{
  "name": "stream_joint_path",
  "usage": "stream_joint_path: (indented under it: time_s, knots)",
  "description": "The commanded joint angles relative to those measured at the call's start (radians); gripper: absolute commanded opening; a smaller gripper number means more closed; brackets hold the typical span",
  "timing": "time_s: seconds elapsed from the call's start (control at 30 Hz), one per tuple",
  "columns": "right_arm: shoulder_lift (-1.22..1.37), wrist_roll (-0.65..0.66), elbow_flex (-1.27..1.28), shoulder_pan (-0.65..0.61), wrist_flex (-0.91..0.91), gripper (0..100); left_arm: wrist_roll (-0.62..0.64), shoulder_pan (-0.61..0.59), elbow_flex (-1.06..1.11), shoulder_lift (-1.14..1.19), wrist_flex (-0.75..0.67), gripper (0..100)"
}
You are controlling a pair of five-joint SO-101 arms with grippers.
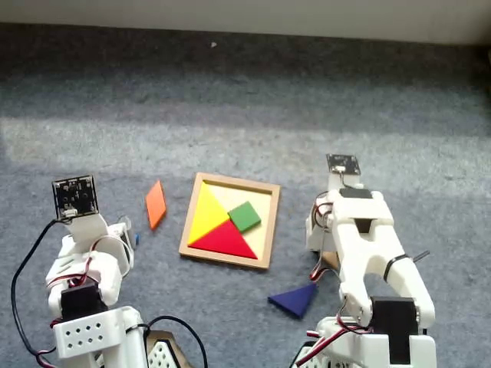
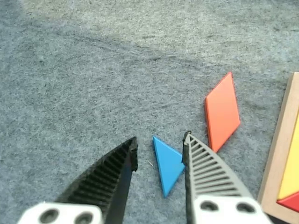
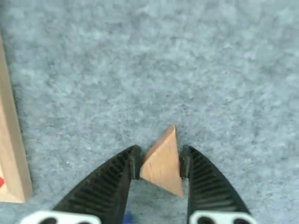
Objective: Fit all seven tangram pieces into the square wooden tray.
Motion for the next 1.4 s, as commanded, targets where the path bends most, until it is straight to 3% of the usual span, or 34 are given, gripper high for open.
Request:
stream_joint_path:
  time_s: [0.0, 0.3, 0.57, 0.73, 0.83, 1.27, 1.37]
  knots:
    - [-0.071, 0.012, -0.012, 0.004, 0.018, 13.0, -0.009, -0.005, -0.002, -0.007, -0.023, 17]
    - [-0.318, 0.081, -0.015, -0.008, 0.088, 13.0, -0.009, -0.005, -0.002, -0.007, -0.023, 17]
    - [-0.351, 0.078, -0.012, -0.081, 0.176, 13.5, -0.009, -0.008, -0.002, -0.007, -0.023, 17]
    - [-0.349, 0.107, 0.001, -0.081, 0.211, 24.5, -0.009, -0.008, -0.002, -0.007, -0.023, 17]
    - [-0.349, 0.155, 0.054, -0.079, 0.183, 29.8, -0.009, -0.008, -0.002, -0.007, -0.023, 17]
    - [-0.349, 0.204, 0.193, -0.079, -0.027, 29.6, -0.009, -0.007, -0.002, -0.007, -0.023, 17]
    - [-0.348, 0.206, 0.199, -0.079, -0.045, 25.2, -0.009, -0.007, -0.002, -0.007, -0.023, 17]
